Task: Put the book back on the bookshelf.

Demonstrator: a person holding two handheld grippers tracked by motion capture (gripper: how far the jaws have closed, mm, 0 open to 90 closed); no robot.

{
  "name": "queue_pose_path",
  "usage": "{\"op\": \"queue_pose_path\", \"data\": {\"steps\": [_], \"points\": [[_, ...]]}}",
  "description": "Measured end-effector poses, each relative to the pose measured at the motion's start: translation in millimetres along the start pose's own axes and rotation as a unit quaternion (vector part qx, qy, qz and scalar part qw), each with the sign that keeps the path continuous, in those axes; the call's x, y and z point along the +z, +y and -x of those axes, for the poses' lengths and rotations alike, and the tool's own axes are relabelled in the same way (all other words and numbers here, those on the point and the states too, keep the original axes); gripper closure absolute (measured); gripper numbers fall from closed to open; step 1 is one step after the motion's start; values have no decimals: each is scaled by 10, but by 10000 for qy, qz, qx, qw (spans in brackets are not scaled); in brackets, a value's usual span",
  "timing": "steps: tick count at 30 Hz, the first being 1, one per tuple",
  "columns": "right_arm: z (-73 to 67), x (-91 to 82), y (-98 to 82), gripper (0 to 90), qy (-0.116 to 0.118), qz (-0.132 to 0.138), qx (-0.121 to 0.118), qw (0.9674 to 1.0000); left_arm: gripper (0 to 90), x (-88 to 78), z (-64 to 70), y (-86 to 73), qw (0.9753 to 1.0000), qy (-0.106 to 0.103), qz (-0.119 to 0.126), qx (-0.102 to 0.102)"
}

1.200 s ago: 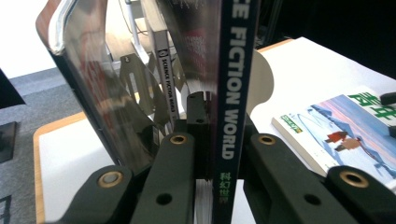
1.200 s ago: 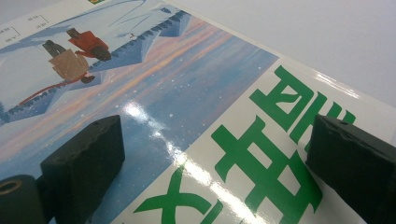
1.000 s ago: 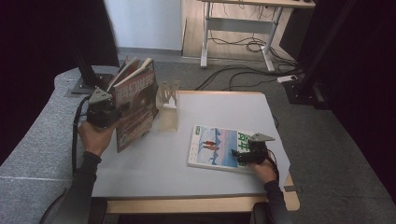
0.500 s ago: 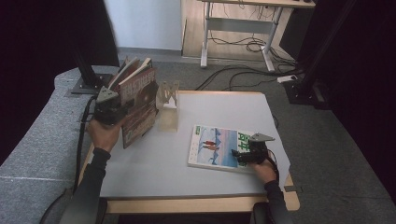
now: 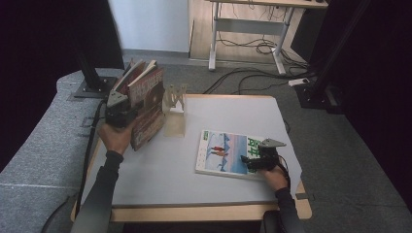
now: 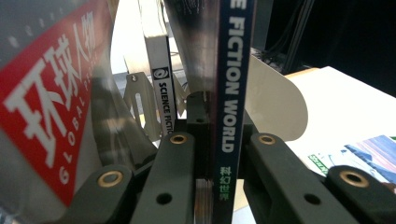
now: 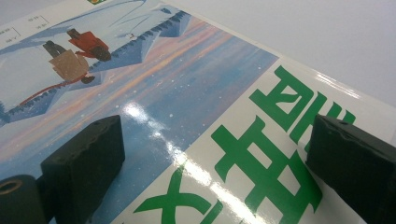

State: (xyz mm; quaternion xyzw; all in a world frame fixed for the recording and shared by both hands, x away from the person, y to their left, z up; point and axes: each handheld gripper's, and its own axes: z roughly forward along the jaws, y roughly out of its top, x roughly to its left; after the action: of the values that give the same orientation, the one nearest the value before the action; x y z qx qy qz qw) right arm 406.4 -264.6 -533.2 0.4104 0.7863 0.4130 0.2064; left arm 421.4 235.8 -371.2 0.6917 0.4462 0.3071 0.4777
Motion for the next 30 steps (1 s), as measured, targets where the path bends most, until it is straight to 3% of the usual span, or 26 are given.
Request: {"op": "queue_pose_path", "data": {"steps": [11,22,30], "points": [[1,-1,0,38,-1,-4,-7,10000,839,20,-32,-109,9999,-75,-72,-43],[-1,0,0,38,-5,-2,-11,10000,819,-87,-5,-136,9982,-112,-552,191],[0,1,0,38,-6,-1,-17,10000,817,-140,-25,-192,9969,-230,-755,48]]}}
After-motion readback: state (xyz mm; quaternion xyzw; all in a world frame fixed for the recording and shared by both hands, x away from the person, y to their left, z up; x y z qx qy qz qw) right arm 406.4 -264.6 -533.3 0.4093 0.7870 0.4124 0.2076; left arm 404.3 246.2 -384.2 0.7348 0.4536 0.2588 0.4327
